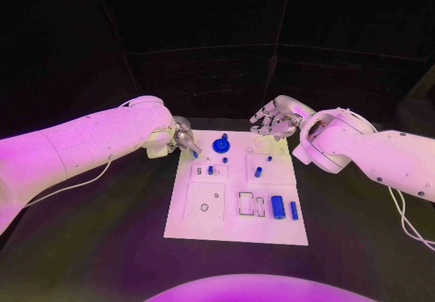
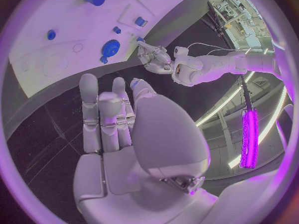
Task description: Assemble the parts on the task board
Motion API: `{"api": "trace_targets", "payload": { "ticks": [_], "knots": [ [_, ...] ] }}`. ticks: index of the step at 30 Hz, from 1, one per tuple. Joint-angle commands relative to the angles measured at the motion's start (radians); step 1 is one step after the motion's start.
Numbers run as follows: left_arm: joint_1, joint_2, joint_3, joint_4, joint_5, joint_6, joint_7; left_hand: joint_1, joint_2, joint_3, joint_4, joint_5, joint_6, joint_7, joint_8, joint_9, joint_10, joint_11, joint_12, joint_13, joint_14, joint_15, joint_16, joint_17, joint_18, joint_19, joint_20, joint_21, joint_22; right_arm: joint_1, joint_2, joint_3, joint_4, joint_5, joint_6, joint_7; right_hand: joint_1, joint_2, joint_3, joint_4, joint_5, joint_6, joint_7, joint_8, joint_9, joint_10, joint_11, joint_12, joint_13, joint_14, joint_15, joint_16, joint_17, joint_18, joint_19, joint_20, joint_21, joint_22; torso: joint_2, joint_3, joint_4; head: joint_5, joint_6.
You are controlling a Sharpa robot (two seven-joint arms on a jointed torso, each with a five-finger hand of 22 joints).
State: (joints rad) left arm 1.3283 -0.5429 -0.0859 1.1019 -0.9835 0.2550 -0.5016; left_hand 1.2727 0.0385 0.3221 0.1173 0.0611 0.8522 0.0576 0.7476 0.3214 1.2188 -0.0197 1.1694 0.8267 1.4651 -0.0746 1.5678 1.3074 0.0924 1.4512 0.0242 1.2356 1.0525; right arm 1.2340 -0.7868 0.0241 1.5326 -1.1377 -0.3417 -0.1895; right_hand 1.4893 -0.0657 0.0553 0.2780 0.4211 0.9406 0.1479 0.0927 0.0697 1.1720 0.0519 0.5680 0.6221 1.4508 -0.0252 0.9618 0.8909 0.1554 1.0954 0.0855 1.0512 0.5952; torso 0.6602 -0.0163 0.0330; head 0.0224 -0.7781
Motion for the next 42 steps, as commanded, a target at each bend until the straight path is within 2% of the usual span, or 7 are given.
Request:
{"api": "trace_targets", "payload": {
  "ticks": [1,5,9,16,26,37,42],
  "knots": [
    [0.002,-0.027,0.001,0.048,0.015,-0.09,0.034,-0.002,-0.01,0.125,-0.116,0.0,0.006,-0.005,0.005,0.002,0.014,-0.002,0.008,0.004,0.106,-0.008,0.003,0.263,0.003,0.006,0.001,0.006,0.003,0.002,-0.002,0.001,0.002,0.002,-0.001,0.009,-0.009,-0.001,0.001,0.005,0.004,0.009,0.001,0.0,-0.001,-0.004,0.002,-0.006,-0.002,-0.002,0.002,-0.006,-0.001,0.016,-0.006,0.001,-0.005,-0.002,-0.001,-0.0001,0.0007,0.001,-0.001],
    [-0.001,-0.071,0.0,0.118,0.015,-0.133,0.043,-0.004,-0.014,0.132,-0.12,0.0,0.007,-0.006,0.008,0.003,0.018,-0.003,0.009,0.005,0.106,-0.009,0.003,0.263,0.002,0.008,0.0,0.008,0.007,0.002,-0.004,0.001,0.002,0.004,-0.001,0.009,-0.009,0.0,0.001,0.005,0.004,0.009,0.001,0.0,-0.001,-0.004,0.003,-0.006,-0.002,-0.002,0.002,-0.006,-0.001,0.016,-0.006,0.001,-0.005,-0.002,-0.001,-0.001,0.0016,0.001,-0.001],
    [-0.012,-0.107,0.0,0.174,0.015,-0.167,0.051,-0.005,-0.015,0.134,-0.12,0.0,0.007,-0.006,0.008,0.004,0.017,-0.003,0.008,0.003,0.106,-0.009,0.003,0.263,0.003,0.008,0.0,0.008,0.007,0.002,-0.005,0.001,0.002,0.005,-0.001,0.01,-0.009,0.0,0.001,0.005,0.004,0.009,0.001,0.0,-0.001,-0.004,0.003,-0.006,-0.002,-0.002,0.002,-0.006,-0.001,0.016,-0.006,0.001,-0.005,-0.002,0.0,0.0001,0.0014,0.008,-0.001],
    [-0.038,-0.135,-0.001,0.219,0.015,-0.2,0.06,-0.006,-0.017,0.139,-0.123,0.0,0.007,-0.006,0.009,0.005,0.018,-0.003,0.007,0.002,0.106,-0.009,0.003,0.263,0.002,0.009,0.0,0.01,0.009,0.002,-0.006,0.001,0.001,0.006,0.0,0.01,-0.009,0.0,0.001,0.005,0.004,0.009,0.001,0.0,-0.001,-0.004,0.003,-0.006,-0.002,-0.002,0.002,-0.006,-0.001,0.016,-0.006,0.001,-0.005,-0.002,0.0,-0.0008,0.0017,0.009,-0.002],
    [-0.062,-0.143,-0.001,0.247,-0.061,-0.18,0.064,-0.007,-0.019,0.143,-0.125,0.001,0.007,-0.007,0.01,0.005,0.019,-0.004,0.007,0.002,0.106,-0.01,0.003,0.263,0.002,0.009,0.0,0.01,0.01,0.002,-0.005,0.001,0.0,0.006,0.001,0.01,-0.009,0.0,0.001,0.005,0.004,0.009,0.001,0.0,-0.001,-0.004,0.003,-0.006,-0.002,-0.002,0.002,-0.006,-0.001,0.016,-0.006,0.001,-0.005,-0.002,0.001,0.0,-0.0014,0.012,-0.002],
    [-0.069,-0.14,-0.001,0.248,-0.075,-0.127,0.042,-0.007,-0.02,0.145,-0.125,0.001,0.007,-0.007,0.01,0.006,0.019,-0.004,0.007,0.002,0.106,-0.01,0.003,0.263,0.002,0.009,-0.001,0.01,0.01,0.002,-0.006,0.001,0.0,0.006,0.002,0.01,-0.009,0.0,0.001,0.005,0.004,0.009,0.001,0.0,-0.001,-0.004,0.003,-0.006,-0.002,-0.002,0.002,-0.006,-0.001,0.016,-0.006,0.001,-0.005,-0.002,0.001,0.0002,0.0005,0.012,-0.005],
    [-0.069,-0.137,-0.001,0.246,-0.075,-0.116,0.036,-0.007,-0.02,0.145,-0.125,0.001,0.007,-0.007,0.01,0.006,0.019,-0.004,0.007,0.002,0.106,-0.01,0.003,0.263,0.002,0.009,-0.001,0.01,0.01,0.002,-0.006,0.001,0.0,0.006,0.001,0.01,-0.009,0.0,0.002,0.006,0.005,0.009,0.001,0.0,-0.001,-0.004,0.003,-0.006,-0.003,-0.002,0.002,-0.007,-0.001,0.016,-0.005,0.001,-0.006,-0.004,0.001,0.0005,-0.0012,0.013,-0.007]
  ]
}}
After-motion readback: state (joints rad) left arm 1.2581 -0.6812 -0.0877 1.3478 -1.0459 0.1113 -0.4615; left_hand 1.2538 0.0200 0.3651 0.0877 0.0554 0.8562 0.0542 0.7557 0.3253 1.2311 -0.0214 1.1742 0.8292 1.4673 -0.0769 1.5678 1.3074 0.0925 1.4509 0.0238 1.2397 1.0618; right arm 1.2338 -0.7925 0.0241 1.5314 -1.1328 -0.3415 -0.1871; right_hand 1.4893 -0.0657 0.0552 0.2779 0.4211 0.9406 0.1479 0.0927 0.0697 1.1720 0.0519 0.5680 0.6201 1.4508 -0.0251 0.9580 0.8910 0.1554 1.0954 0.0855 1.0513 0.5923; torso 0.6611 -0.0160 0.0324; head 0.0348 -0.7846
